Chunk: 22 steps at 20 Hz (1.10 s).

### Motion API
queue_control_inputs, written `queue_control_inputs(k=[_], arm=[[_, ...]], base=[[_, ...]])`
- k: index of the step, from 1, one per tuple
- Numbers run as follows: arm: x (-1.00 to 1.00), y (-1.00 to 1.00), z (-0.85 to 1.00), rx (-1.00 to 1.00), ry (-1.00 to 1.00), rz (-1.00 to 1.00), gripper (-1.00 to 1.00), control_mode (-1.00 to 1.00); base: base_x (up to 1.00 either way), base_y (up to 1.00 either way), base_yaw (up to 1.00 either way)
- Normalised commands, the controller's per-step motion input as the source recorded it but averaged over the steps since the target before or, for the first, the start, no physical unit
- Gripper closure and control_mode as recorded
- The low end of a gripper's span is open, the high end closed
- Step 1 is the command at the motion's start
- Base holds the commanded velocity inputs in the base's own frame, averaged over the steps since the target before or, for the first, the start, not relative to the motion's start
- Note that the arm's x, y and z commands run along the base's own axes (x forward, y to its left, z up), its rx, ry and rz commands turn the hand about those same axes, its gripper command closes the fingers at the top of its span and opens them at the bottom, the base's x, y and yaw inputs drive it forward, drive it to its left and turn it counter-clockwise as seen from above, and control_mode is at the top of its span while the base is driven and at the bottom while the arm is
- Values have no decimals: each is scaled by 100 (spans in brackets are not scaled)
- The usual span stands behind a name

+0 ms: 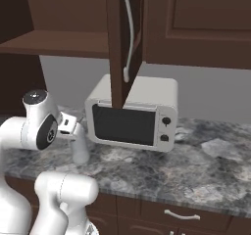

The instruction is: There is a tray on the dining counter. Grab the cup, mug, and pitcher and place them on the tray. The pitcher may be placed next to the tray if it cannot fit the tray.

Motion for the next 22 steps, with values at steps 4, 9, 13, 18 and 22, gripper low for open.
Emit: queue_control_inputs(k=[4, 9, 13, 18, 22], arm=[[30, 1, -12, 0, 0, 0, -100, -100], [34, 7, -19, 0, 1, 0, -100, -100], [29, 9, -20, 0, 2, 0, -100, -100], [29, 2, -20, 0, 0, 0, -100, -100], [23, 0, -18, 0, 1, 0, -100, -100]], base=[[0, 0, 0], [0, 0, 0], [0, 0, 0], [0, 0, 0], [0, 0, 0]])
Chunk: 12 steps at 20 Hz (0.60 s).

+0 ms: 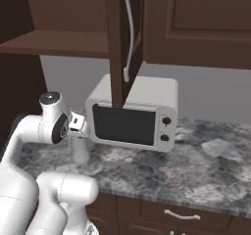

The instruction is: There is a tray on the dining counter. Grab the cup, mug, and pitcher and place them on the tray. The pitcher may be placed next to the tray if it cannot fit the tray.

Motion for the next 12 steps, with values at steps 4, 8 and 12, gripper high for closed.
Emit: queue_control_inputs(k=[4, 8, 12], arm=[[24, 0, -28, 0, 0, 0, -100, -100], [19, 0, -25, 0, 0, 0, -100, -100], [23, 0, -25, 0, 0, 0, -100, -100]], base=[[0, 0, 0], [0, 0, 0], [0, 0, 0]])
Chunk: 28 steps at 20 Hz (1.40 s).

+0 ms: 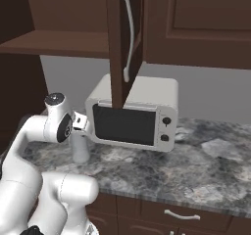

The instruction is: There is a tray on the dining counter. Grab the cup, mug, and pitcher and place them on the tray. The pitcher may be placed next to the tray if it cannot fit the tray.

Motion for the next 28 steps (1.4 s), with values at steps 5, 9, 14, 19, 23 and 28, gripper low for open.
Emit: queue_control_inputs(k=[5, 9, 14, 19, 23, 28], arm=[[7, 0, -13, 0, 1, 0, -100, -100], [0, 0, -1, 0, 0, 0, -100, -100], [0, 0, 0, 0, 0, 0, -100, -100], [0, 0, 0, 0, 0, 0, -100, -100], [0, 0, 0, 0, 0, 0, -100, -100], [0, 0, 0, 0, 0, 0, 100, -100]], base=[[0, 0, 0], [0, 0, 0], [0, 0, 0], [0, 0, 0], [0, 0, 0], [0, 0, 0]])
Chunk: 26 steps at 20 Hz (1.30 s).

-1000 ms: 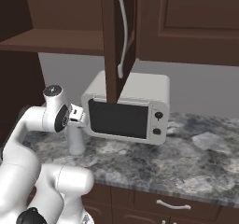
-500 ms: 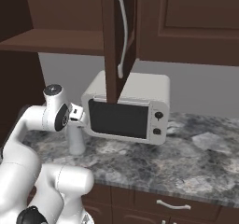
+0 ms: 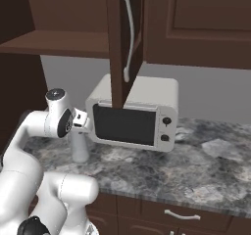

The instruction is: There is a tray on the dining counter. Grab the cup, mug, and pitcher and place them on the tray. The pitcher may be placed next to the tray if it cannot fit the tray.

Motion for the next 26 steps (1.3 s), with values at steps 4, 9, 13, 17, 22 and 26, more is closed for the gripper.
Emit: queue_control_inputs(k=[4, 9, 13, 17, 22, 26], arm=[[0, 0, 0, 0, 0, 0, 100, -100], [0, 0, 0, 0, 0, 0, 100, -100], [1, 0, 0, 0, 0, 0, 100, -100], [0, 0, 0, 0, 0, 0, 100, -100], [0, 2, 0, 0, 0, 0, 100, -100], [0, -1, 0, 0, 0, 0, 100, -100]], base=[[0, 0, 0], [0, 0, 0], [0, 0, 0], [0, 0, 0], [0, 0, 0], [0, 0, 0]])
